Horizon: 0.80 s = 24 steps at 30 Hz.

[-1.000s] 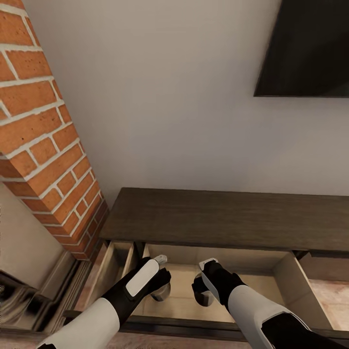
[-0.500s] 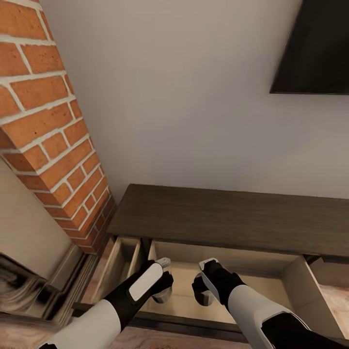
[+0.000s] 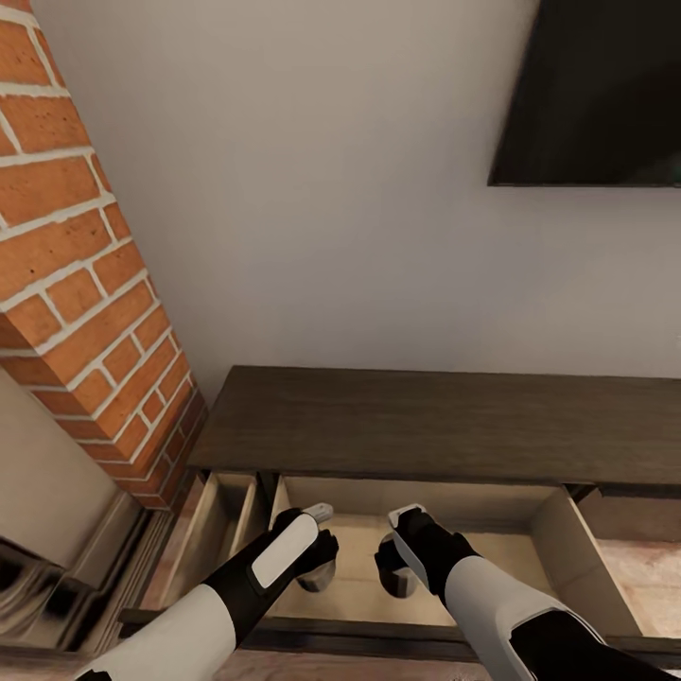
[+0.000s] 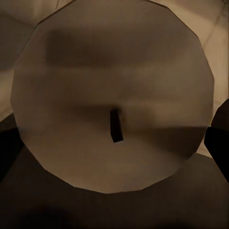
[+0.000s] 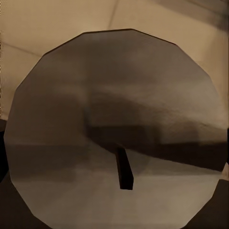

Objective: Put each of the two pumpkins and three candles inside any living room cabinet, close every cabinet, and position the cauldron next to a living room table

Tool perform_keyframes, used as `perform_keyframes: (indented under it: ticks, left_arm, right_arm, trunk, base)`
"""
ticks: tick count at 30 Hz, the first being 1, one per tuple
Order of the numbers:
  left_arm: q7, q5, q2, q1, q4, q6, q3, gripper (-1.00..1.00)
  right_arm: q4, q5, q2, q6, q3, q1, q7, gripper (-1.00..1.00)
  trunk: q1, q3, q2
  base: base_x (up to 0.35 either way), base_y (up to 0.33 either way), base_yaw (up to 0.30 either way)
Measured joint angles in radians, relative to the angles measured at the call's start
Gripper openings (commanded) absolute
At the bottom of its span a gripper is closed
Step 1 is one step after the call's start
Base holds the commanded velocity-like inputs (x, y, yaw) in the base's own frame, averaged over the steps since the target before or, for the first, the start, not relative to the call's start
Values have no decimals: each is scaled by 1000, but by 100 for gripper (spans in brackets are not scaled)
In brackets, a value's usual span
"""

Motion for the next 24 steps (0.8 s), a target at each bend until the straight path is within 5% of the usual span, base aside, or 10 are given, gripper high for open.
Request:
perform_keyframes:
  ticks: [7, 24]
  left_arm:
    - [-1, 1, 0, 0, 4, 1, 0, -100]
    - [0, 3, 1, 0, 10, 1, -2, -100]
  right_arm:
    - [1, 3, 0, 1, 1, 2, 0, -100]
    - [4, -2, 0, -4, -1, 33, -1, -100]
  trunk:
    - [0, -11, 0]
    - [0, -37, 0]
  base:
    - [206, -108, 0]
    - [10, -4, 9]
